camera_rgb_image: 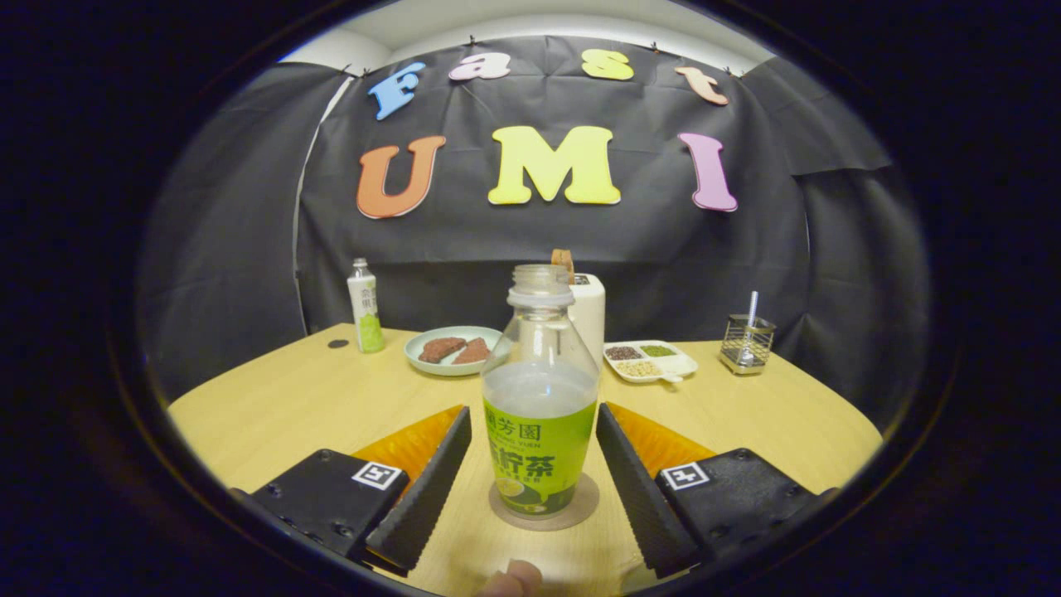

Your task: Take the bottle from table, then pour the juice into the cup, finally place the bottle on the coaster

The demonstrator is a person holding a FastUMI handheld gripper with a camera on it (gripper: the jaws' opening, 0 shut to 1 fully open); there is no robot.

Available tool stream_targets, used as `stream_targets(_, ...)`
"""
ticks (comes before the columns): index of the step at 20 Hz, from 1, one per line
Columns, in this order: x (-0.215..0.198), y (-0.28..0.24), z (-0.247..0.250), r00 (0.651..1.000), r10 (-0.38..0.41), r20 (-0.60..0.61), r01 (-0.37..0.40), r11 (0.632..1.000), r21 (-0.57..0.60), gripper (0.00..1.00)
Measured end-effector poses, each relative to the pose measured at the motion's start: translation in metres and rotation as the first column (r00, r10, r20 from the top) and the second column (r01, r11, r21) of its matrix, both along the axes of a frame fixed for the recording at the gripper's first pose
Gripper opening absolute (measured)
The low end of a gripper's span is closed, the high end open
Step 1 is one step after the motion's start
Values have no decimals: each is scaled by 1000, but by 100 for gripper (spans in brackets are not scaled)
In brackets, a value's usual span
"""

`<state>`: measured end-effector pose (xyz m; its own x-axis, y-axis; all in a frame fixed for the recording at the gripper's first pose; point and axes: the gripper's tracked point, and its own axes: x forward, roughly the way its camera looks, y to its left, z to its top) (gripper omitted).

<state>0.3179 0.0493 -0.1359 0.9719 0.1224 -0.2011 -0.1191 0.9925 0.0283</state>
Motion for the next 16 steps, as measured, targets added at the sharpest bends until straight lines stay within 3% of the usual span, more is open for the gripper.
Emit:
stream_targets(9,-55,-3,40,997,-3,80,-2,997,73,99)
stream_targets(16,-136,-33,76,990,-96,106,99,995,-20,99)
